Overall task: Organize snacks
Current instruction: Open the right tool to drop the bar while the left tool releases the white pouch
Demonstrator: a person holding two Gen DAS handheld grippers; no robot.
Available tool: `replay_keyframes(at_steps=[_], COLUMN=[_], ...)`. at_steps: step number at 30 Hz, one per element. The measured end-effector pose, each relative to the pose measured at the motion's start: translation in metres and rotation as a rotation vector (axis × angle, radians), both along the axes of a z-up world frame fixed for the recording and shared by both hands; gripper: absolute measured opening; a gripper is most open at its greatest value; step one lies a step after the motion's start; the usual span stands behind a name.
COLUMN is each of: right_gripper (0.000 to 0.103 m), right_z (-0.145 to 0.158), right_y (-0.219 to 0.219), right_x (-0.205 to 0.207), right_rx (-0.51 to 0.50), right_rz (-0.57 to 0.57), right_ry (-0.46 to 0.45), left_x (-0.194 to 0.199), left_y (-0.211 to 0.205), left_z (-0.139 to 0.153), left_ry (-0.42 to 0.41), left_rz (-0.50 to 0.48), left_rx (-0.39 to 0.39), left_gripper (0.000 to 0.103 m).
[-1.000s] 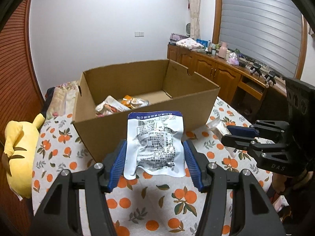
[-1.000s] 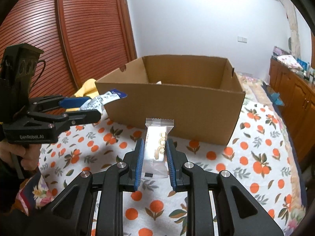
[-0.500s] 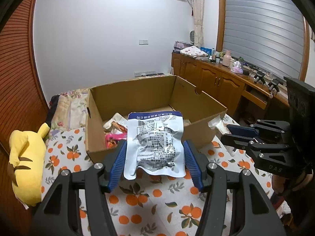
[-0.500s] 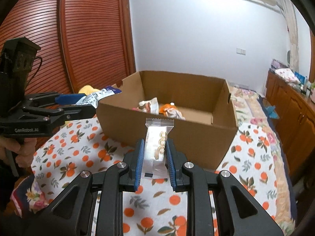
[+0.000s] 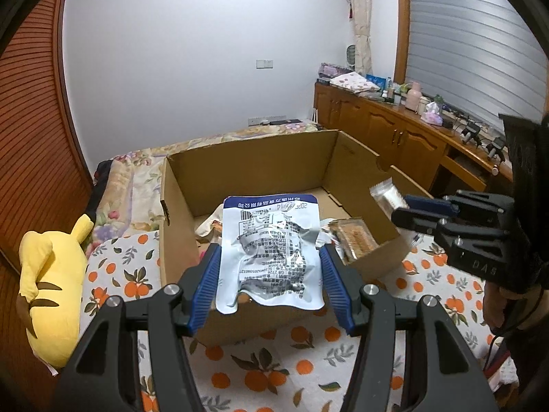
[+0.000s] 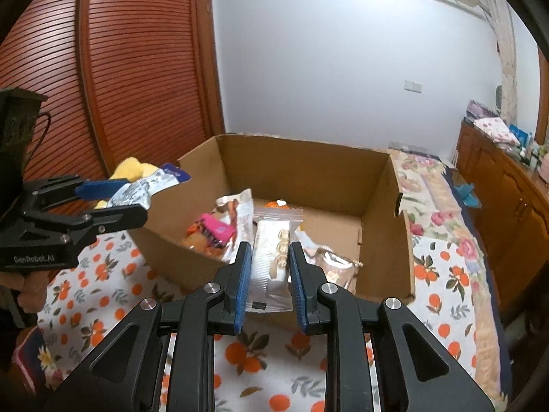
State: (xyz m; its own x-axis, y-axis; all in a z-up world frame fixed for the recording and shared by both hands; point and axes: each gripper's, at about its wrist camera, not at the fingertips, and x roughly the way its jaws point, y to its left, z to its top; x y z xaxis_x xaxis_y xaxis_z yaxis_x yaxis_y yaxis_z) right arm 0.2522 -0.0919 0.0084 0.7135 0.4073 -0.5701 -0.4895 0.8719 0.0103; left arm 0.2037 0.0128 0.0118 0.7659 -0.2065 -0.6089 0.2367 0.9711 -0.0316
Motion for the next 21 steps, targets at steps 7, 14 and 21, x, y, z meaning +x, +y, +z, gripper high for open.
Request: replay_keyframes(at_steps=[7, 14, 21], right_gripper=[0.02, 0.021, 0.022], right_z=[-0.002, -0.011, -0.017], right_y=[0.0, -0.004, -0.006], right_x=[0.033, 0.054, 0.059], right_rx=[0.001, 0.008, 0.009], right_rz=[-0.043, -0.074, -0.088], right_ry=[0.038, 0.078, 0.082], left_x=[0.015, 0.032, 0.041], left_y=[0.006, 0.01, 0.012], left_z=[-0.006, -0.012, -0.013], left_ry=[0.013, 0.032, 0.036], left_rz=[0.024, 0.06, 0.085], left_rx=[-0.015, -0.02, -0.018], left_gripper=[0.057, 0.058, 0.058])
